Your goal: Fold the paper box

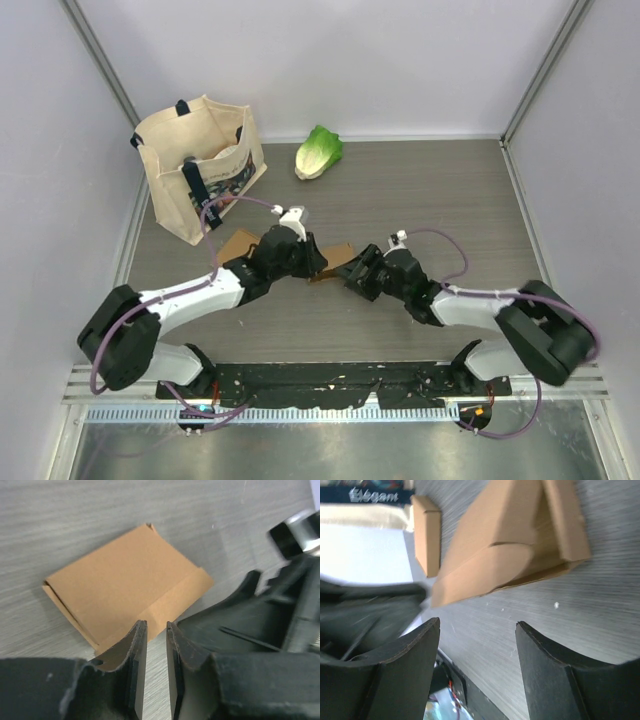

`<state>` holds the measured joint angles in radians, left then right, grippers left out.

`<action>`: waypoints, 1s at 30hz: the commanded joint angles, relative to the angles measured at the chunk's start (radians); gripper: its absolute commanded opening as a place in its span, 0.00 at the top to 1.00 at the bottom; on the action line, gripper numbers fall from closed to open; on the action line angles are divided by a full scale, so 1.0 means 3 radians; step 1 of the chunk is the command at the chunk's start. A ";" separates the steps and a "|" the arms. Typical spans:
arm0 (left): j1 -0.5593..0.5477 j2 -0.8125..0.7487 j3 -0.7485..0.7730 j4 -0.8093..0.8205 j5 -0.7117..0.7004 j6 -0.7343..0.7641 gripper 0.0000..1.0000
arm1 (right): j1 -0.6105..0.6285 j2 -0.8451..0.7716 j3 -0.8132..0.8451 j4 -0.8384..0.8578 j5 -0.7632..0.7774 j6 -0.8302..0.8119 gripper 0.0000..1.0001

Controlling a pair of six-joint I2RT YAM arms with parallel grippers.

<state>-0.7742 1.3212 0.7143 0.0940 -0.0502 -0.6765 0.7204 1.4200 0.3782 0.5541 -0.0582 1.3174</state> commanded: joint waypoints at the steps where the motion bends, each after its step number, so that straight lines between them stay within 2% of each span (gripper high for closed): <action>1: 0.0055 0.0258 -0.0008 0.0341 0.0535 -0.0143 0.78 | -0.0156 -0.0713 0.0155 -0.0680 -0.0568 -0.1138 0.33; 3: 0.0055 0.0412 -0.0074 0.0509 0.0637 -0.0189 0.78 | -0.0339 -0.1045 0.0287 -0.1017 -0.0741 -0.1409 0.35; 6: 0.0065 0.0576 -0.0162 0.0642 0.0653 -0.0240 0.79 | -0.0651 -0.1139 0.0594 -0.1192 -0.1129 -0.1594 0.42; 7: 0.0065 0.0617 -0.0167 0.0653 0.0648 -0.0235 0.80 | -0.0718 -0.1058 0.0666 -0.1162 -0.1247 -0.1615 0.43; 9: 0.0075 0.0714 -0.0197 0.0653 0.0622 -0.0240 0.80 | -0.0841 -0.0859 0.0855 -0.0984 -0.1604 -0.1625 0.51; 10: 0.0085 0.0734 -0.0208 0.0668 0.0653 -0.0250 0.80 | -0.0908 -0.0584 0.0881 -0.0846 -0.1732 -0.1585 0.56; 11: 0.0090 0.0745 -0.0208 0.0668 0.0653 -0.0250 0.80 | -0.0923 -0.0465 0.0892 -0.0683 -0.1820 -0.1549 0.62; 14: 0.0096 0.0658 -0.0218 0.0602 0.0612 -0.0194 0.80 | -0.0924 0.0031 0.0877 -0.0248 -0.1974 -0.1543 0.73; 18: 0.0126 0.0383 -0.0157 0.0388 0.0745 -0.0077 0.76 | -0.0924 0.0497 0.0724 0.0278 -0.2000 -0.1549 0.76; 21: 0.0131 0.0168 0.0037 0.0189 0.1071 0.0046 0.64 | -0.0924 0.0732 0.0718 0.0356 -0.1959 -0.1538 0.78; 23: 0.0137 0.0070 0.0225 0.0040 0.1205 0.0102 0.62 | -0.0929 0.0794 0.0703 0.0408 -0.1938 -0.1482 0.80; 26: 0.0203 0.0065 0.0456 -0.0190 0.1104 0.0128 0.62 | -0.0929 0.0809 0.0647 0.0408 -0.1877 -0.1482 0.80; 30: 0.0407 0.0356 0.0641 -0.0257 0.0965 0.0016 0.75 | -0.0929 0.0840 0.0636 0.0382 -0.1862 -0.1472 0.80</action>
<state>-0.7094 1.3678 0.8497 0.0772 0.2543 -0.6674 0.4431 1.6714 0.5774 0.5976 -0.6193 0.8776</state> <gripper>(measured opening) 0.310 0.200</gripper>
